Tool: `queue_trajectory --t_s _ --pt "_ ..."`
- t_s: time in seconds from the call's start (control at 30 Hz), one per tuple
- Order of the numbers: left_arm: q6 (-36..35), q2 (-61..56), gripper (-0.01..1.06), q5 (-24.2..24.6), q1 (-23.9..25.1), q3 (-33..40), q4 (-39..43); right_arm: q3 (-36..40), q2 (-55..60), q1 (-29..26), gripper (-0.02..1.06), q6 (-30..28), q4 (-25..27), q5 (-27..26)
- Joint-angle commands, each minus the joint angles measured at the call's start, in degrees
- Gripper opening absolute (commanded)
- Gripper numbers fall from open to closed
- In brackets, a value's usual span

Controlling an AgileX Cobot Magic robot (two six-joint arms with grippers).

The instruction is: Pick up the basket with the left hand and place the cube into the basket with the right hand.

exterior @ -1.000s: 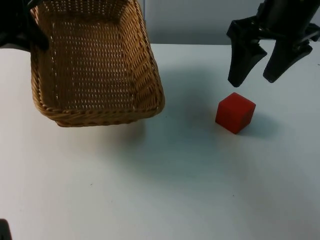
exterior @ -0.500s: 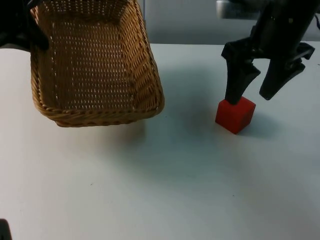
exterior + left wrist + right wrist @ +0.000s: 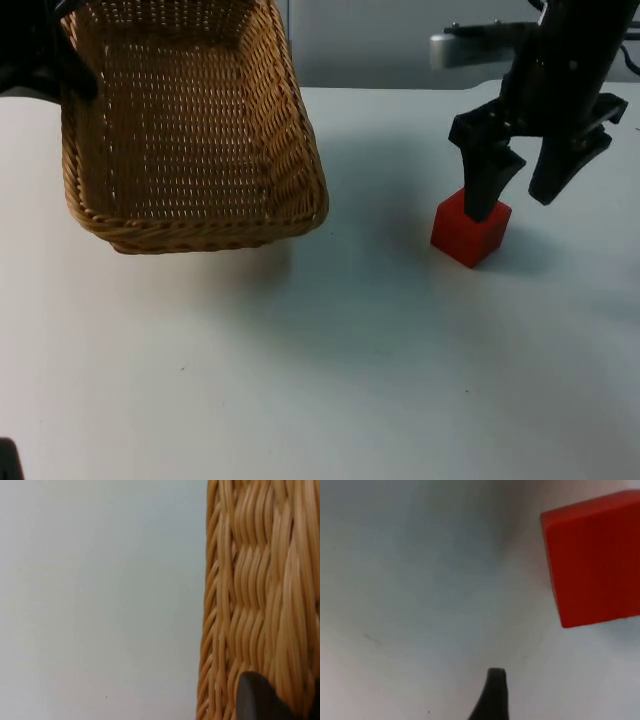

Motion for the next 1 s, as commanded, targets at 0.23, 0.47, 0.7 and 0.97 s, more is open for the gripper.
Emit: queue_trajectory --t_s 0.23,0.47,0.7,0.97 --pt "-0.2 -0.9 0.0 -0.7 0.0 -0.6 -1.5 -1.8 0.9 0.2 0.73 -1.2 1.5 0.0" --pt "-0.2 -0.9 0.0 -0.7 0.0 -0.6 -1.5 -1.9 3.7 0.5 0.71 -2.0 1.5 0.0" --pt "-0.2 -0.9 0.0 -0.7 0.0 -0.6 -1.5 -2.0 3.9 0.5 0.71 -3.2 1.3 -0.5" --pt "-0.2 -0.9 0.0 -0.7 0.0 -0.6 -1.5 -2.3 4.3 0.5 0.71 -3.3 -0.8 -2.2"
